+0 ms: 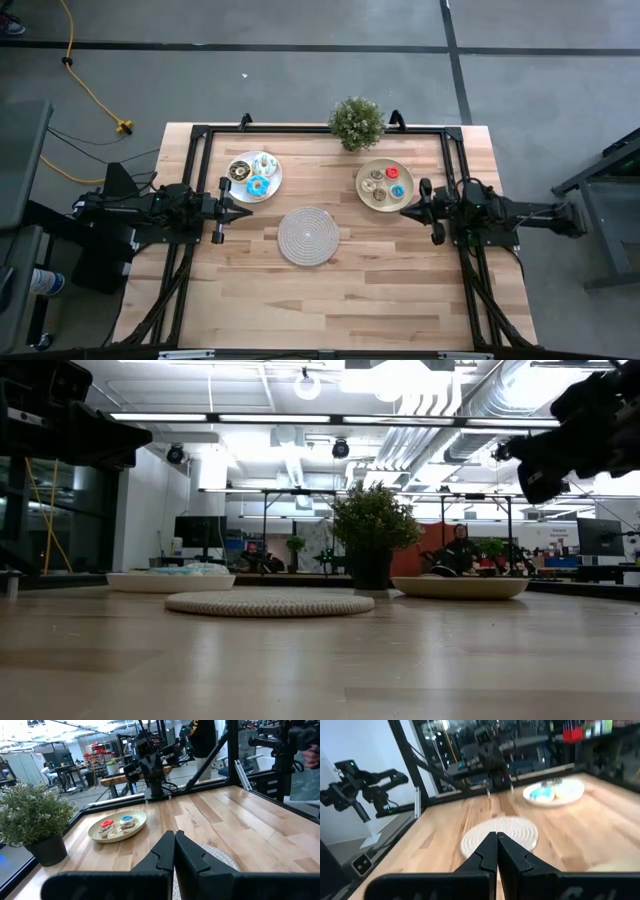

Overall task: Pick & Place donuts
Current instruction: Return to Home Position

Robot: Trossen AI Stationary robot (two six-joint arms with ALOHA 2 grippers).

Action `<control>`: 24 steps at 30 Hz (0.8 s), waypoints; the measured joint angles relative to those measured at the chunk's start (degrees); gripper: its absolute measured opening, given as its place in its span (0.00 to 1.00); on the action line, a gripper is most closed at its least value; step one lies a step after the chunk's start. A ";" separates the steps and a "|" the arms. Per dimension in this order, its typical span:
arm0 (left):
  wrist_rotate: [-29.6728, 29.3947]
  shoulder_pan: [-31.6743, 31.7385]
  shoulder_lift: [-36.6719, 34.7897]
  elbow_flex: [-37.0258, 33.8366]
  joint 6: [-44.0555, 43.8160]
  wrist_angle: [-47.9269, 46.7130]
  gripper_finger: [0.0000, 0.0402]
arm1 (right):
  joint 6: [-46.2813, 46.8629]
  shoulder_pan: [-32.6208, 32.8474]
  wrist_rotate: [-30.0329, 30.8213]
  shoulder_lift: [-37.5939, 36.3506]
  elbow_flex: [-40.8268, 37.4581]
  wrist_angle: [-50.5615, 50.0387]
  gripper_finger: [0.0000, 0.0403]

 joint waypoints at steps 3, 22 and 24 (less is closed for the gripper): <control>0.00 0.02 0.00 0.00 0.00 0.00 0.00 | 1.17 0.00 -0.26 2.58 0.00 -0.04 0.00; 0.00 0.01 0.00 0.00 0.00 0.00 0.00 | 2.67 1.85 -0.44 3.88 -0.02 0.95 0.00; 0.00 0.02 0.00 0.00 0.00 0.00 0.00 | 2.61 1.85 -0.43 3.88 -0.02 1.13 0.00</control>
